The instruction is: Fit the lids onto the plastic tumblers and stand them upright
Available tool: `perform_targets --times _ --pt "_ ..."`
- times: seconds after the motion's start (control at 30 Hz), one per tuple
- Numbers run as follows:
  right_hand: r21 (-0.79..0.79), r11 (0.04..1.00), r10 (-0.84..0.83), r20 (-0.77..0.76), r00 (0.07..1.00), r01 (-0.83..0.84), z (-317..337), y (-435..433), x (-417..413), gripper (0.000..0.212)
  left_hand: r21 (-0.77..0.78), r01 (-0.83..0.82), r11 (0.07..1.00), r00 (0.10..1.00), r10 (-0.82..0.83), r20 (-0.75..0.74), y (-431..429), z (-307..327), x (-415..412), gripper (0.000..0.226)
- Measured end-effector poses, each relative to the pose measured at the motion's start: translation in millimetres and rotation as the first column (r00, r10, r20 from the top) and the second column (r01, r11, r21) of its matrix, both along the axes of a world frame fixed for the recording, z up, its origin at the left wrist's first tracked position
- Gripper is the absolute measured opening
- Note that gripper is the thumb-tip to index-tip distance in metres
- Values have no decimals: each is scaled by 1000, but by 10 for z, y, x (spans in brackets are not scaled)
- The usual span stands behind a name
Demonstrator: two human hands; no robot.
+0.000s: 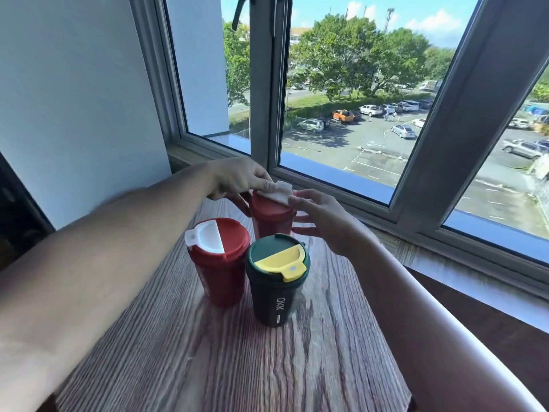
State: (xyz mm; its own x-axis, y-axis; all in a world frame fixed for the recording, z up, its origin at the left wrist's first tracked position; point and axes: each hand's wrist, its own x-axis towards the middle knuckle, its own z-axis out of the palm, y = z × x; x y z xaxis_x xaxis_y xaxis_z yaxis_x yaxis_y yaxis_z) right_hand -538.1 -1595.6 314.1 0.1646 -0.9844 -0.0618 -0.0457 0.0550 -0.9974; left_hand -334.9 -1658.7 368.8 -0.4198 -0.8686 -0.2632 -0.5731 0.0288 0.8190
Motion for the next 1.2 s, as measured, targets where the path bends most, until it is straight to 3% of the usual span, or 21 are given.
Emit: perform_targets --times 0.33,0.53,0.87,1.03,1.2 --pt "52 995 94 -60 994 -91 91 49 12 35 71 -10 997 1000 11 -10 100 -19 116 29" --pt "32 990 139 -60 988 -137 65 95 30 28 18 -24 1000 999 23 38 218 -22 154 28" --pt "32 990 136 -46 990 -135 44 158 46 33 -35 -30 999 997 33 76 336 -7 159 27" --pt "29 992 120 -15 993 -120 20 200 48 17 -69 -45 997 996 50 75 375 -13 151 28" --pt "12 997 83 -26 996 -82 -21 225 79 26 -110 -53 992 988 68 137 420 -34 143 31"
